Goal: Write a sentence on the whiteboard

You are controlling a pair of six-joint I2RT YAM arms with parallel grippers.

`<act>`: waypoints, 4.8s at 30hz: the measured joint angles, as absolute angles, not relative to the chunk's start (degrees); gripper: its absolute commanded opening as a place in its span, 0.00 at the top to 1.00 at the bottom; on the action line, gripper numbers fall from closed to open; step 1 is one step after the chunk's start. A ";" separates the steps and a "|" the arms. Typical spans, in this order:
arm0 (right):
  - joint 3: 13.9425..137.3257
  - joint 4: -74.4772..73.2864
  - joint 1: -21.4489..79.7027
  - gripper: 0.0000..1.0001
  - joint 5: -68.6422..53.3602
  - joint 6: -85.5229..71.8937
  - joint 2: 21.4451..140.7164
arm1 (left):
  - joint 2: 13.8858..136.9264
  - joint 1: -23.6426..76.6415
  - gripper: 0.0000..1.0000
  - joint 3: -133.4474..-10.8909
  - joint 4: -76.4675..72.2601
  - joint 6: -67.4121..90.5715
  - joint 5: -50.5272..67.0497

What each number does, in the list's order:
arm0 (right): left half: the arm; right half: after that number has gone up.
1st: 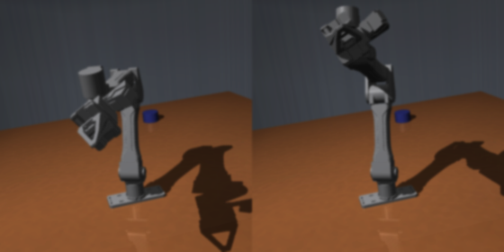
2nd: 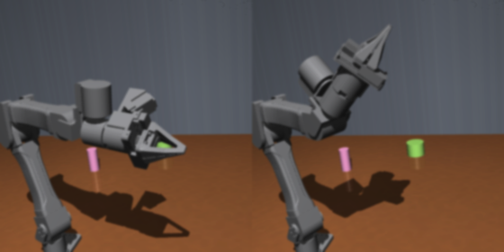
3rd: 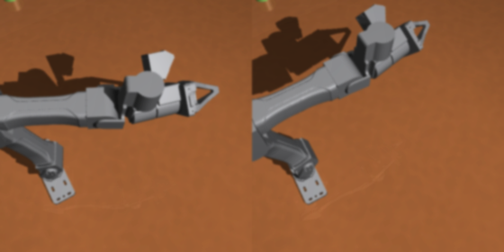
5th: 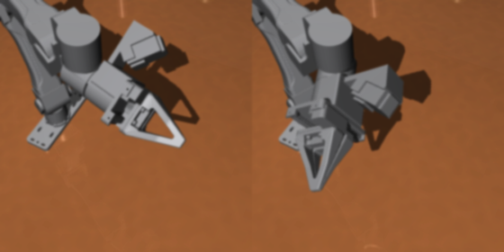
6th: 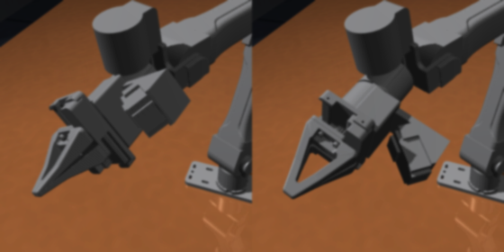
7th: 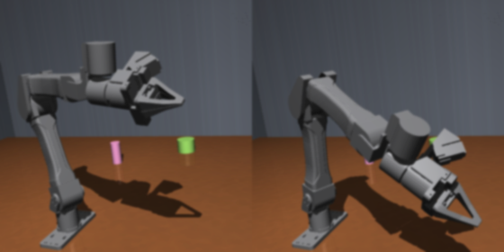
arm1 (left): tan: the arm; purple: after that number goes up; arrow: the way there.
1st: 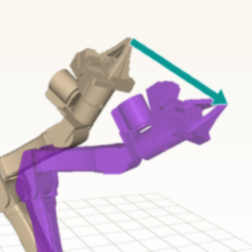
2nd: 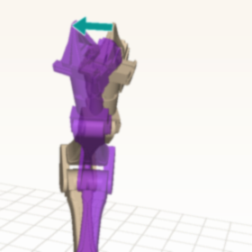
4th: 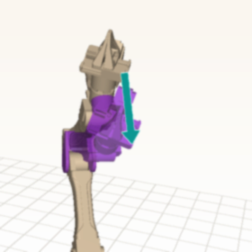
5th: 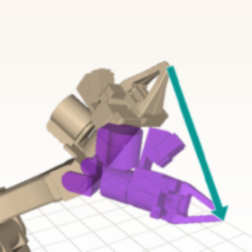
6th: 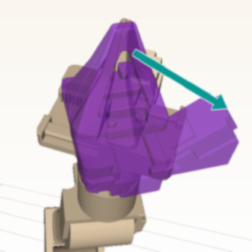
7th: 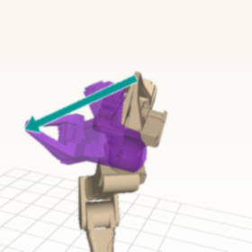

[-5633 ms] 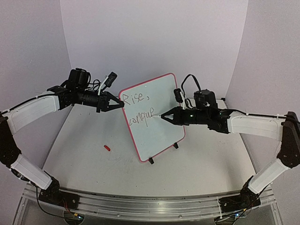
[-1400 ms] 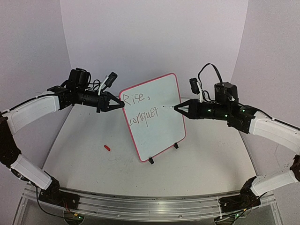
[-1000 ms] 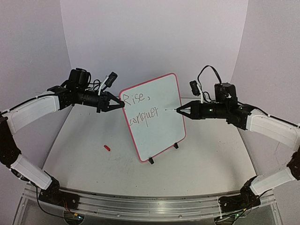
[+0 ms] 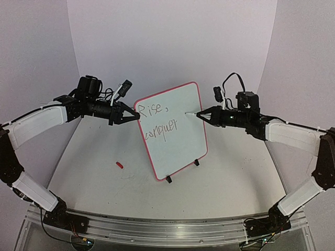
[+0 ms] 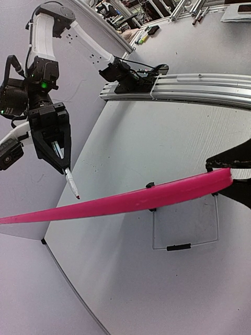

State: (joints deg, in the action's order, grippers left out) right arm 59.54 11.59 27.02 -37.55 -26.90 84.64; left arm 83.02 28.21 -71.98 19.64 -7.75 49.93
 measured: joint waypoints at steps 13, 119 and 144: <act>62.77 12.49 26.55 1.00 -38.10 -27.09 87.29 | 83.29 28.18 1.00 -72.14 19.56 -7.68 49.81; 57.53 11.79 29.32 1.00 -36.12 -29.79 82.29 | 83.42 28.38 1.00 -72.34 19.58 -7.75 49.82; 56.62 9.85 28.91 1.00 -31.99 -28.48 84.15 | 83.42 28.45 1.00 -72.36 19.55 -7.75 49.78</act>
State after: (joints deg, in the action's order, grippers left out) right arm 56.62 9.85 28.91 -31.99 -28.48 84.15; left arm 83.42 28.45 -72.36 19.55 -7.75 49.78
